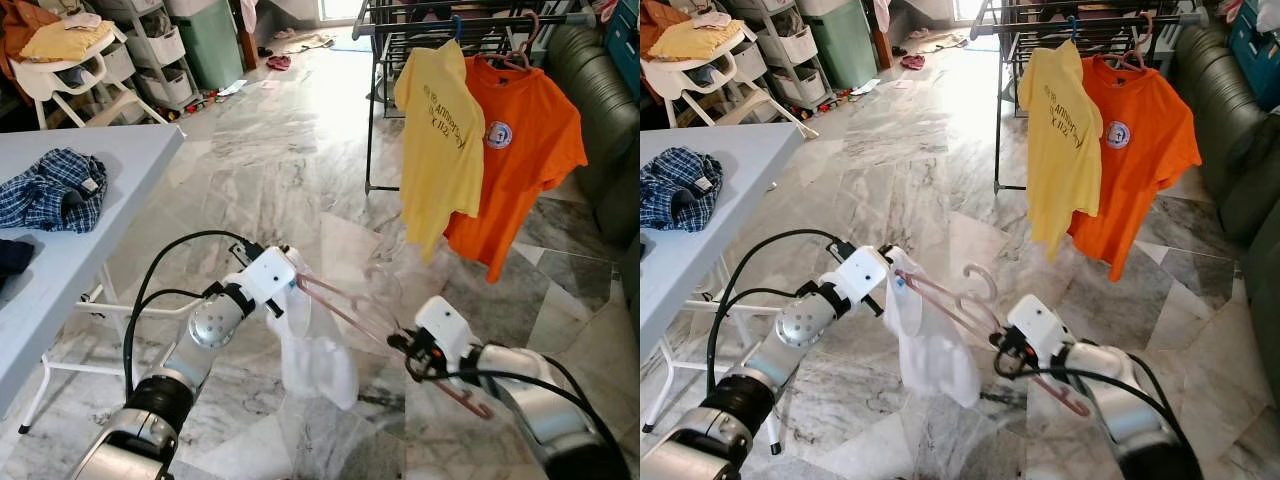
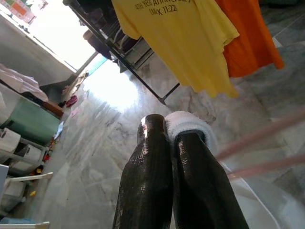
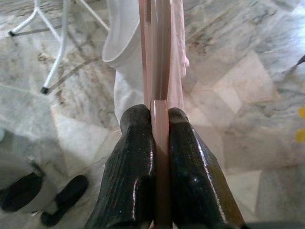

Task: Hang hanger

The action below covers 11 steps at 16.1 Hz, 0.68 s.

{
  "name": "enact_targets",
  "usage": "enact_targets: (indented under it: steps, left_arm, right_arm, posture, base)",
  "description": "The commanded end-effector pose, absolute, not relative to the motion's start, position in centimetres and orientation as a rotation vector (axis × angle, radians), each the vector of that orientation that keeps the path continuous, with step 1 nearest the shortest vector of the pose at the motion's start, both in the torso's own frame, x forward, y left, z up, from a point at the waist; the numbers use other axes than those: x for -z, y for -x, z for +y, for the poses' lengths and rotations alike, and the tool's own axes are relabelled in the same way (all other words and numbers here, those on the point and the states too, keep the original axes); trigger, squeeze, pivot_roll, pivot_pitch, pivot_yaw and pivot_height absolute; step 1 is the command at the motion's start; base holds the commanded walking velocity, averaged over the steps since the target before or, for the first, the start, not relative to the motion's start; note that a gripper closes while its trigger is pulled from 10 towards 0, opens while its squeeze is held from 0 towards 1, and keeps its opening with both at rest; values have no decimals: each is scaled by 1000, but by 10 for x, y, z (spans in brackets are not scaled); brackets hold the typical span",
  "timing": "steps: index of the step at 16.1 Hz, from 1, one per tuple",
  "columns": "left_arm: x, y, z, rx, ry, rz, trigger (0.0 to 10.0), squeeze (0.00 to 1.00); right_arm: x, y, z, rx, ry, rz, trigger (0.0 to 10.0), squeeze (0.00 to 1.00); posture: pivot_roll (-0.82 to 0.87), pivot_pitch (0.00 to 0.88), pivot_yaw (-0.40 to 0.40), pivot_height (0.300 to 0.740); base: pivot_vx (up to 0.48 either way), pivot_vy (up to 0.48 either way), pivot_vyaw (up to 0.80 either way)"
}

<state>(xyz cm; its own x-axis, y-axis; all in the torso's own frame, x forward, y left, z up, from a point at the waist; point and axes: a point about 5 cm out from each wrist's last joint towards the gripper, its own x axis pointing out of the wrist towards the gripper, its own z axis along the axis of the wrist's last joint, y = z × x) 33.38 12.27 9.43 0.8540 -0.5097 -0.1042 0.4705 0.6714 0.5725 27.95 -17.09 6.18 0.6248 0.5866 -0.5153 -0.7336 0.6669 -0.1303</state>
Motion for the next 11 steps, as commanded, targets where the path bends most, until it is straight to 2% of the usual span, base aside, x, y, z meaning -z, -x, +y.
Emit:
enact_targets:
  steps: [1,4,8,11]
  left_arm:
    - [-101,-335,124,542,-643,-94,10000,0]
    - [-107,-339,126,480,-632,-101,10000,0]
    - [-113,-346,127,415,-611,-86,10000,0]
    - [-111,-348,130,394,-614,-59,10000,0]
  right_arm:
    - [-71,-287,-166,-772,354,406,10000,0]
    - [-64,-285,-157,-829,345,432,10000,0]
    - [-28,-255,-149,-950,410,615,10000,0]
    - [-22,-255,-157,-880,437,644,10000,0]
  posture:
    - [-125,43,158,740]
    - [-122,41,154,740]
    - [-128,39,160,740]
    - [-135,39,168,740]
  base:
    - [0,0,0]
    - [0,0,0]
    - [0,0,0]
    - [0,0,0]
